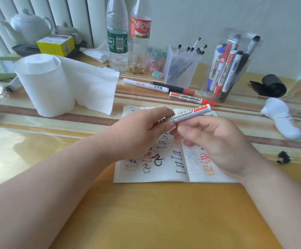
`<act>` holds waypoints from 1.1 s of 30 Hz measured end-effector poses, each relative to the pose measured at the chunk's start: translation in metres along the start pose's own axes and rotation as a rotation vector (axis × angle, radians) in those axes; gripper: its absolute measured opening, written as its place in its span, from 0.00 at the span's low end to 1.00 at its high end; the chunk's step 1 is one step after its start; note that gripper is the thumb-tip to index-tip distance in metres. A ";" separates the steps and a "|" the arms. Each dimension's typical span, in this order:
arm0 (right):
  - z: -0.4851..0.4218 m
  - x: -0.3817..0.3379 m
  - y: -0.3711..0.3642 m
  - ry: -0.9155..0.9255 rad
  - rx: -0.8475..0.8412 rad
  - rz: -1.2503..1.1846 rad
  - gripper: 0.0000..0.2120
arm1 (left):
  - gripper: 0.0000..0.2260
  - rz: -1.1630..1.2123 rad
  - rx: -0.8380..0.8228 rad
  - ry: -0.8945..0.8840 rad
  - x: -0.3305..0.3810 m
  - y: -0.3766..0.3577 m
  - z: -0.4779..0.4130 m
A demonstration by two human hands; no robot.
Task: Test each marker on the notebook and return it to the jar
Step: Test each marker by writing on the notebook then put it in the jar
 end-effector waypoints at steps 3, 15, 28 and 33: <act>-0.009 0.008 0.002 -0.042 0.189 -0.227 0.13 | 0.09 0.016 -0.003 -0.027 0.006 -0.001 -0.002; -0.005 0.001 0.005 0.029 0.134 -0.640 0.10 | 0.35 0.131 0.016 0.247 -0.026 0.016 -0.002; 0.005 0.000 -0.033 -0.099 -0.231 -0.377 0.06 | 0.55 -0.384 -0.199 0.284 -0.027 0.005 -0.008; 0.008 0.000 -0.026 -0.094 -0.231 -0.284 0.09 | 0.60 -0.396 -0.197 0.333 -0.026 0.014 -0.002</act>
Point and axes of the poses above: each hand's wrist, its own z-axis away from the middle knuckle, its own y-axis out of the back of the hand, x = y × z, the point moved 7 cm from there along -z, towards the middle knuckle, and after that the axes turned 4 degrees about -z, right-handed, at the moved point
